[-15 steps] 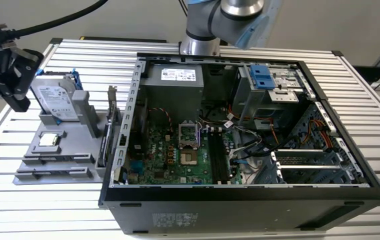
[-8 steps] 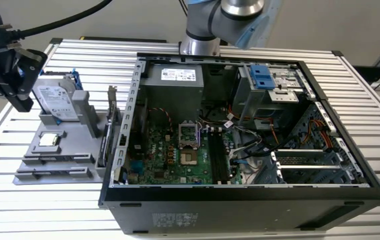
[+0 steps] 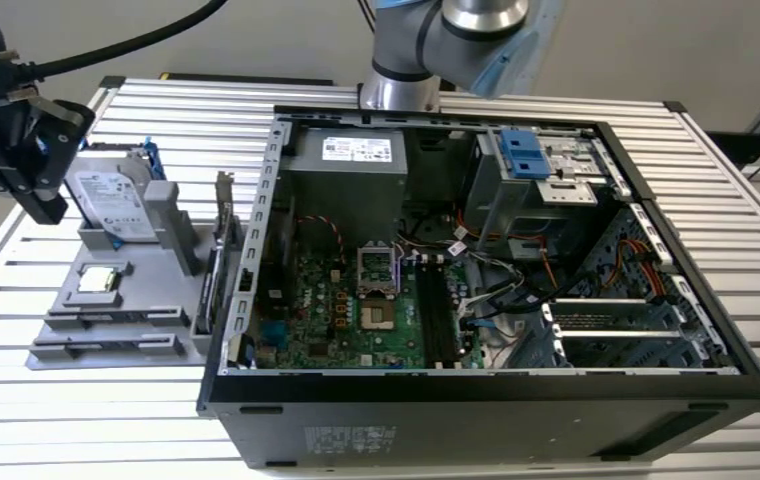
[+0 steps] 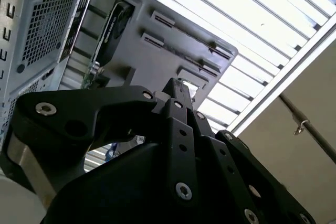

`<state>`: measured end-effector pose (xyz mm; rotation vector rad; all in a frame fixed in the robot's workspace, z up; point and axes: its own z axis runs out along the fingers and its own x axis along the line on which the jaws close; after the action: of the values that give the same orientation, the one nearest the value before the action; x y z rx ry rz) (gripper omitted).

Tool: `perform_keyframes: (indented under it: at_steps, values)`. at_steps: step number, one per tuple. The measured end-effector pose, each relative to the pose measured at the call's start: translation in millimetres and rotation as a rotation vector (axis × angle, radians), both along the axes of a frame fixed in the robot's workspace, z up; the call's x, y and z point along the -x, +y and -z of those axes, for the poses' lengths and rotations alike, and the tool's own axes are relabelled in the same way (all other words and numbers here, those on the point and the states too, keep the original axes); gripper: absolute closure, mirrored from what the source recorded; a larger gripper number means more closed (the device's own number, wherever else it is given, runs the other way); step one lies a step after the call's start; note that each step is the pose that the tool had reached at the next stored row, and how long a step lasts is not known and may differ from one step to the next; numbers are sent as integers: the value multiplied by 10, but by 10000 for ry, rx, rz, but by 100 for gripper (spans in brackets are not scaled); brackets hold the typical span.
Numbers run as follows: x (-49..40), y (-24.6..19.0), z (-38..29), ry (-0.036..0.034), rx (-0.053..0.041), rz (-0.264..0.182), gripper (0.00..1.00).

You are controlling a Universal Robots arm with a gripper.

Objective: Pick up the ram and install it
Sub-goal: 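Pick up the ram and move it above insertion slot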

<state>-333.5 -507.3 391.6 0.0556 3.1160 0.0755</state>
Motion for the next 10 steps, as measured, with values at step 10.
perform_keyframes:
  at_steps: [10]
  values:
    - [8,0,0,1,0,696,100]
